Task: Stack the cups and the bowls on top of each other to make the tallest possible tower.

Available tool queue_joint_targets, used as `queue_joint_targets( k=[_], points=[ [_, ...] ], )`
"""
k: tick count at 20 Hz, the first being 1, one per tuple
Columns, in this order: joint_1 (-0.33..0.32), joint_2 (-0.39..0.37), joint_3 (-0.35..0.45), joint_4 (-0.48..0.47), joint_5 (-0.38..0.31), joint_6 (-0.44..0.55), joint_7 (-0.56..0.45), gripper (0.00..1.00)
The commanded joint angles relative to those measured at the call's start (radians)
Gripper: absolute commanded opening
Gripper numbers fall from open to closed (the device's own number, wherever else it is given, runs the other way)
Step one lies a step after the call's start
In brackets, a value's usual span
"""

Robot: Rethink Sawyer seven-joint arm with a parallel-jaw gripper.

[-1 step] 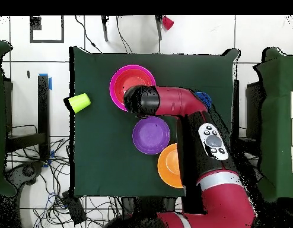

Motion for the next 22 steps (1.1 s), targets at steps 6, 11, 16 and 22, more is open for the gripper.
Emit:
queue_joint_targets(
  k=[6,11,16,22],
  points=[
    [-0.055,0.075,0.119,0.127,0.09,-0.035,0.09,1.0],
    [-0.068,0.099,0.15,0.117,0.116,-0.033,0.074,1.0],
    [-0.051,0.093,0.138,0.102,0.086,-0.092,0.088,1.0],
    [-0.034,0.071,0.117,0.095,0.078,-0.071,0.102,1.0]
  ],
)
